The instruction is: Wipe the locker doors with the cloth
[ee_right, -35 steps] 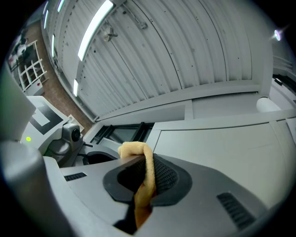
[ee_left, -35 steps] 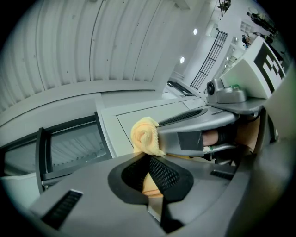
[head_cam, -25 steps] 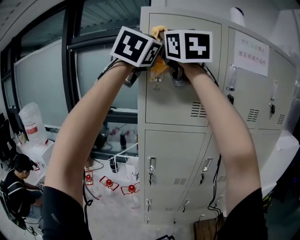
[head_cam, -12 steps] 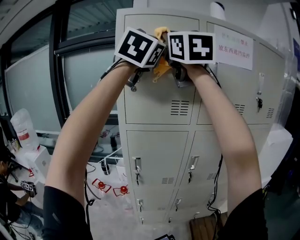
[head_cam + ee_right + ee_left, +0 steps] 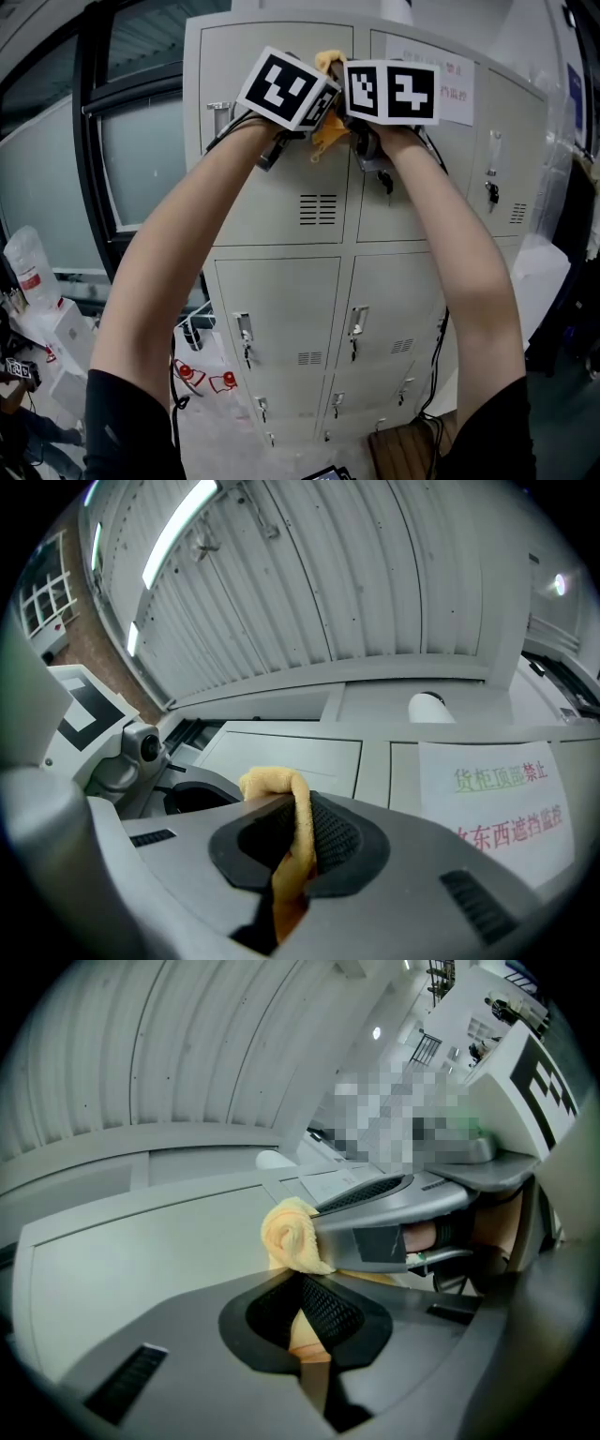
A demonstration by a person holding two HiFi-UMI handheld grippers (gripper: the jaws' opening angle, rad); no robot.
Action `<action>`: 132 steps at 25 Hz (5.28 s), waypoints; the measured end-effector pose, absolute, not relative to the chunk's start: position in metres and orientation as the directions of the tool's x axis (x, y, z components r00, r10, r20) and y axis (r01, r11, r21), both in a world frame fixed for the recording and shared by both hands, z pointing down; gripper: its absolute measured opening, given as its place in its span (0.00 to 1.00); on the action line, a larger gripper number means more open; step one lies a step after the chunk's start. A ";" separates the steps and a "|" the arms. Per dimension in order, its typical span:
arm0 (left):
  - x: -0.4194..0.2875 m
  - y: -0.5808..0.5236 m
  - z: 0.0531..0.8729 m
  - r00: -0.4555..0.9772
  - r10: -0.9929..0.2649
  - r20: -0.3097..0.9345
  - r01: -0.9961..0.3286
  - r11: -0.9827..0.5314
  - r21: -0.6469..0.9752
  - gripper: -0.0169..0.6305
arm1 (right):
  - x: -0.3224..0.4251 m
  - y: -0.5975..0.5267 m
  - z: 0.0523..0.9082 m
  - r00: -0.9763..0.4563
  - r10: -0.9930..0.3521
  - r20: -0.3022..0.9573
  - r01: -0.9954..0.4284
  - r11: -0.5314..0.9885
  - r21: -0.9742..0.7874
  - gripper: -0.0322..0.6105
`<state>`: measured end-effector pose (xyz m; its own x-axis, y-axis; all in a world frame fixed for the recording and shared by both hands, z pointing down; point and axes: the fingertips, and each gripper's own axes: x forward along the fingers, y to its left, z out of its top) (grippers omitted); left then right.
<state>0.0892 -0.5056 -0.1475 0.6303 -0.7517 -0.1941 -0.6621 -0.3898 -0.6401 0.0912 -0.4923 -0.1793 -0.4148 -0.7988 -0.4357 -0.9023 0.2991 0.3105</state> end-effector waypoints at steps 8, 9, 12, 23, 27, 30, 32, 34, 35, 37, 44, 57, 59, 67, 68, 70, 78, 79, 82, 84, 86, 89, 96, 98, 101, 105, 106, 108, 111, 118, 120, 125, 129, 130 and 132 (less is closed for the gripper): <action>0.122 -0.504 -0.147 0.653 -0.732 -0.195 -0.644 -0.401 -0.651 0.06 | 0.123 -0.492 -0.178 -0.396 -0.809 -0.434 -0.909 0.277 0.312 0.13; 0.123 -0.504 -0.147 0.653 -0.732 -0.195 -0.645 -0.401 -0.651 0.06 | 0.124 -0.492 -0.178 -0.395 -0.809 -0.435 -0.909 0.276 0.312 0.13; 0.123 -0.504 -0.147 0.651 -0.733 -0.199 -0.648 -0.400 -0.648 0.06 | 0.124 -0.491 -0.179 -0.394 -0.807 -0.439 -0.909 0.273 0.314 0.13; 0.096 -0.487 -0.140 0.672 -0.710 -0.209 -0.642 -0.419 -0.642 0.06 | 0.095 -0.473 -0.171 -0.401 -0.789 -0.465 -0.907 0.272 0.320 0.13; 0.059 -0.482 -0.139 0.656 -0.724 -0.214 -0.656 -0.407 -0.635 0.06 | 0.058 -0.468 -0.170 -0.432 -0.779 -0.455 -0.895 0.306 0.325 0.13; 0.027 -0.480 -0.135 0.635 -0.743 -0.212 -0.669 -0.392 -0.631 0.06 | 0.026 -0.466 -0.166 -0.456 -0.770 -0.447 -0.884 0.332 0.329 0.13; 0.003 -0.479 -0.131 0.620 -0.756 -0.209 -0.678 -0.383 -0.628 0.06 | 0.003 -0.464 -0.163 -0.474 -0.763 -0.440 -0.875 0.352 0.332 0.13; -0.021 -0.478 -0.127 0.603 -0.771 -0.203 -0.686 -0.372 -0.625 0.06 | -0.022 -0.464 -0.159 -0.495 -0.754 -0.431 -0.864 0.375 0.336 0.13; -0.033 -0.478 -0.125 0.593 -0.780 -0.199 -0.690 -0.366 -0.625 0.06 | -0.034 -0.463 -0.157 -0.506 -0.749 -0.427 -0.858 0.387 0.337 0.13; -0.056 -0.477 -0.120 0.577 -0.794 -0.192 -0.696 -0.355 -0.624 0.06 | -0.057 -0.463 -0.152 -0.526 -0.740 -0.419 -0.847 0.410 0.338 0.13; -0.111 -0.486 -0.094 0.538 -0.829 -0.155 -0.709 -0.346 -0.614 0.06 | -0.111 -0.473 -0.127 -0.558 -0.734 -0.386 -0.827 0.457 0.328 0.13; -0.126 -0.508 -0.076 0.567 -0.811 -0.143 -0.712 -0.395 -0.580 0.06 | -0.126 -0.495 -0.109 -0.524 -0.751 -0.401 -0.848 0.419 0.324 0.13; -0.126 -0.509 -0.077 0.547 -0.823 -0.154 -0.725 -0.374 -0.578 0.06 | -0.126 -0.495 -0.110 -0.524 -0.749 -0.405 -0.847 0.408 0.341 0.13; -0.111 -0.507 -0.077 0.503 -0.851 -0.153 -0.745 -0.337 -0.575 0.06 | -0.112 -0.492 -0.110 -0.545 -0.737 -0.398 -0.830 0.408 0.381 0.13; -0.108 -0.506 -0.077 0.503 -0.851 -0.153 -0.745 -0.337 -0.575 0.06 | -0.109 -0.492 -0.110 -0.545 -0.738 -0.398 -0.829 0.406 0.385 0.13; -0.100 -0.506 -0.077 0.503 -0.852 -0.148 -0.741 -0.337 -0.581 0.06 | -0.101 -0.492 -0.110 -0.546 -0.738 -0.396 -0.828 0.404 0.388 0.13; -0.051 -0.509 -0.071 0.519 -0.845 -0.128 -0.720 -0.352 -0.599 0.06 | -0.053 -0.494 -0.104 -0.530 -0.753 -0.389 -0.837 0.389 0.386 0.13; -0.045 -0.509 -0.071 0.523 -0.843 -0.126 -0.717 -0.355 -0.601 0.06 | -0.047 -0.495 -0.104 -0.527 -0.755 -0.390 -0.839 0.386 0.384 0.13; -0.025 -0.509 -0.071 0.536 -0.836 -0.121 -0.704 -0.363 -0.610 0.06 | -0.027 -0.494 -0.105 -0.513 -0.762 -0.394 -0.846 0.374 0.379 0.13; -0.012 -0.508 -0.071 0.545 -0.830 -0.118 -0.698 -0.370 -0.614 0.06 | -0.013 -0.494 -0.105 -0.504 -0.768 -0.396 -0.852 0.364 0.377 0.13; 0.002 -0.508 -0.071 0.556 -0.823 -0.119 -0.692 -0.379 -0.614 0.06 | 0.001 -0.494 -0.105 -0.494 -0.775 -0.396 -0.856 0.354 0.376 0.13; 0.024 -0.507 -0.071 0.573 -0.811 -0.120 -0.682 -0.390 -0.619 0.06 | 0.022 -0.495 -0.104 -0.479 -0.784 -0.396 -0.863 0.338 0.375 0.13; 0.073 -0.510 -0.068 0.609 -0.786 -0.108 -0.656 -0.424 -0.624 0.06 | 0.071 -0.497 -0.103 -0.438 -0.808 -0.395 -0.882 0.299 0.365 0.13; 0.083 -0.510 -0.068 0.615 -0.781 -0.106 -0.651 -0.427 -0.627 0.06 | 0.081 -0.497 -0.103 -0.433 -0.811 -0.394 -0.883 0.294 0.366 0.13; 0.094 -0.510 -0.068 0.621 -0.777 -0.105 -0.646 -0.430 -0.631 0.06 | 0.092 -0.497 -0.103 -0.427 -0.814 -0.394 -0.886 0.289 0.363 0.13; 0.103 -0.510 -0.067 0.632 -0.767 -0.108 -0.640 -0.438 -0.632 0.06 | 0.101 -0.498 -0.102 -0.418 -0.817 -0.398 -0.890 0.280 0.360 0.13; 0.104 -0.510 -0.067 0.634 -0.766 -0.109 -0.639 -0.438 -0.632 0.06 | 0.102 -0.498 -0.102 -0.417 -0.817 -0.399 -0.891 0.279 0.360 0.13; 0.105 -0.510 -0.067 0.634 -0.765 -0.112 -0.638 -0.437 -0.634 0.06 | 0.103 -0.497 -0.102 -0.416 -0.817 -0.400 -0.891 0.278 0.359 0.13; 0.105 -0.508 -0.067 0.640 -0.759 -0.123 -0.643 -0.440 -0.627 0.06 | 0.104 -0.495 -0.101 -0.409 -0.817 -0.406 -0.897 0.276 0.347 0.13; 0.077 -0.491 -0.060 0.660 -0.738 -0.138 -0.626 -0.440 -0.644 0.06 | 0.075 -0.477 -0.093 -0.451 -0.780 -0.434 -0.887 0.336 0.318 0.13; 0.058 -0.485 -0.060 0.662 -0.736 -0.144 -0.632 -0.444 -0.636 0.06 | 0.056 -0.472 -0.094 -0.478 -0.765 -0.432 -0.875 0.370 0.313 0.13; 0.000 -0.479 -0.052 0.626 -0.768 -0.138 -0.655 -0.421 -0.628 0.06 | -0.003 -0.465 -0.085 -0.534 -0.738 -0.411 -0.843 0.429 0.326 0.13; -0.046 -0.480 -0.040 0.587 -0.800 -0.121 -0.674 -0.400 -0.621 0.06 | -0.048 -0.467 -0.073 -0.566 -0.724 -0.394 -0.823 0.469 0.320 0.13; -0.056 -0.479 -0.037 0.578 -0.808 -0.118 -0.679 -0.395 -0.619 0.06 | -0.058 -0.467 -0.070 -0.574 -0.720 -0.390 -0.818 0.479 0.319 0.13; -0.076 -0.479 -0.030 0.561 -0.820 -0.112 -0.686 -0.386 -0.617 0.06 | -0.078 -0.467 -0.064 -0.591 -0.711 -0.381 -0.806 0.498 0.321 0.13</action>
<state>-0.0759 -0.4787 -0.0299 0.5614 -0.8199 -0.1121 -0.6864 -0.3857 -0.6165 -0.0778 -0.4666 -0.0639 -0.5909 -0.7112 -0.3808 -0.8059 0.4978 0.3206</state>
